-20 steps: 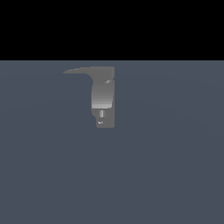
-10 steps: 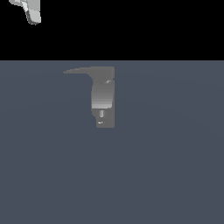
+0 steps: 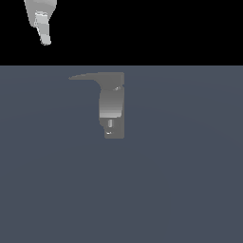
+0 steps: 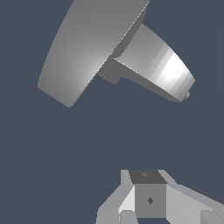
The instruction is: Turn on the faucet by rotating a designated handle.
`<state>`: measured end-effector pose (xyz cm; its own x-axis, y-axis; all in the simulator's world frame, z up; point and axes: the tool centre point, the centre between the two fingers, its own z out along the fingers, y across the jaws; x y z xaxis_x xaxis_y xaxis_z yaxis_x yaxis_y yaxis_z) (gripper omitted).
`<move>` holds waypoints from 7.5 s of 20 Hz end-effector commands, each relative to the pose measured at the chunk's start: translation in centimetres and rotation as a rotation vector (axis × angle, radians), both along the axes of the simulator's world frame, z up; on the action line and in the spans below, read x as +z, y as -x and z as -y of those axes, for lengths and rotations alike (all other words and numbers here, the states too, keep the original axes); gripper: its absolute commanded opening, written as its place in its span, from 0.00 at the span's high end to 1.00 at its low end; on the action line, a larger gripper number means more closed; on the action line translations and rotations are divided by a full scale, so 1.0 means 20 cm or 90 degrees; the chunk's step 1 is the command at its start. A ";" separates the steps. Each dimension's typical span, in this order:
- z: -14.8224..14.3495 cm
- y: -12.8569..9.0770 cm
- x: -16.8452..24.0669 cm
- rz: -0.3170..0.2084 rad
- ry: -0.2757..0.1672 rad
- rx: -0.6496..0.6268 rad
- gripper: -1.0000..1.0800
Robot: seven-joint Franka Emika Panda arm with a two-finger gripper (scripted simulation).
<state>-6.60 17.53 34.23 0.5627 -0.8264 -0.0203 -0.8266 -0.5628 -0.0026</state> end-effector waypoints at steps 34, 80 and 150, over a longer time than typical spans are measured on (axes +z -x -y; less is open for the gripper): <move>0.10 -0.95 -0.45 0.002 0.014 -0.431 1.00; 0.05 -0.55 -0.46 0.003 0.012 -0.448 1.00; 0.81 0.01 -0.41 0.019 0.008 -0.431 1.00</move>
<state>-6.77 1.33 26.02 -0.0805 -0.9968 -0.0014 -0.9963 0.0805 -0.0284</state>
